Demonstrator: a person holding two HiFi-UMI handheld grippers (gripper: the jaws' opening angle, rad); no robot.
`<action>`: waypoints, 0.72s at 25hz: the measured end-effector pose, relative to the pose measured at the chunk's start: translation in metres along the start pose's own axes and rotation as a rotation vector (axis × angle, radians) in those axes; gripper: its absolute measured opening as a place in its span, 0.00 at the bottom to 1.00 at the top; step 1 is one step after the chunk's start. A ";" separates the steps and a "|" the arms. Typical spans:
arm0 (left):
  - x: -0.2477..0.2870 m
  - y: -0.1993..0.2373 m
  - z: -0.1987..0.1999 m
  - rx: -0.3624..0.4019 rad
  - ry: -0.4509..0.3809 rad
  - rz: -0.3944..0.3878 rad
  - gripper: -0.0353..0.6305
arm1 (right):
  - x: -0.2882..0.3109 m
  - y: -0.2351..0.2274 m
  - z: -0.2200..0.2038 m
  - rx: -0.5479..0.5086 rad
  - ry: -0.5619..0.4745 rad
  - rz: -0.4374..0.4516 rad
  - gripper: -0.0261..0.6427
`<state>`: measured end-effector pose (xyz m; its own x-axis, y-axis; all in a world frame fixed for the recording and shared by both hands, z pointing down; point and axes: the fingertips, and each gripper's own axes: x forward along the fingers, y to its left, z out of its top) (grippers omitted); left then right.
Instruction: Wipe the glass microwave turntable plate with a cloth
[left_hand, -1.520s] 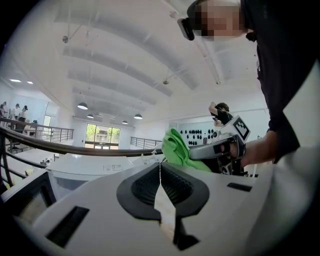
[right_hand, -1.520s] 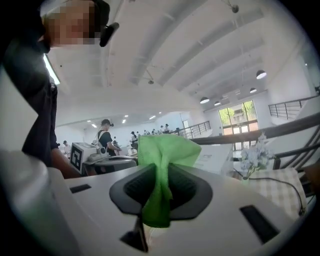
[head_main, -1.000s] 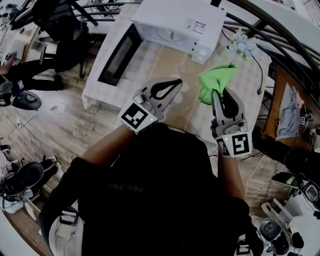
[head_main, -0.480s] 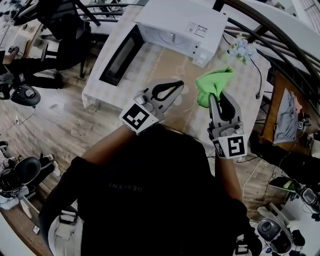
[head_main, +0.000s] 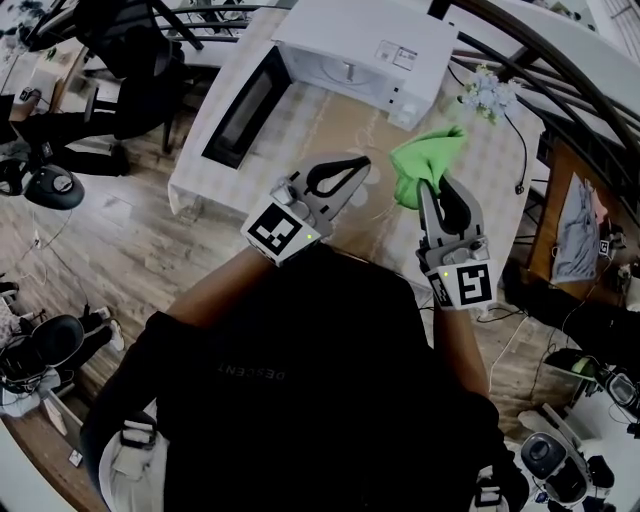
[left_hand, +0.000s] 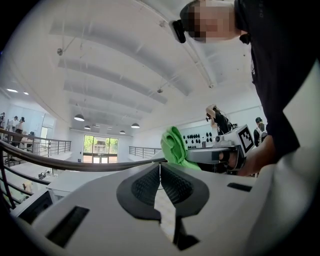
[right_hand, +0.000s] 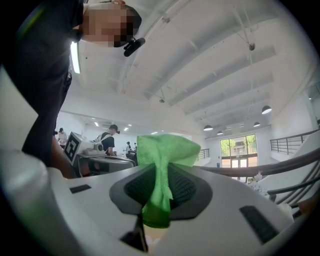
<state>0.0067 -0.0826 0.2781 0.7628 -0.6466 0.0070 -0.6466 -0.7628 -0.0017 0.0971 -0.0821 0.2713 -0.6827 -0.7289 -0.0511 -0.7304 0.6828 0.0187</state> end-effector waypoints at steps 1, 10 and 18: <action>-0.001 0.000 0.000 0.000 0.001 0.000 0.09 | 0.000 0.001 -0.001 -0.001 0.002 0.001 0.16; 0.002 -0.002 -0.001 0.009 0.004 -0.008 0.09 | -0.001 0.003 -0.001 -0.008 0.020 0.008 0.16; 0.002 -0.003 0.001 0.015 0.002 -0.020 0.09 | -0.002 0.003 0.000 -0.011 0.030 -0.001 0.16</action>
<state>0.0106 -0.0815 0.2767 0.7753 -0.6315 0.0090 -0.6313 -0.7754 -0.0168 0.0962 -0.0782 0.2717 -0.6820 -0.7311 -0.0212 -0.7314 0.6813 0.0301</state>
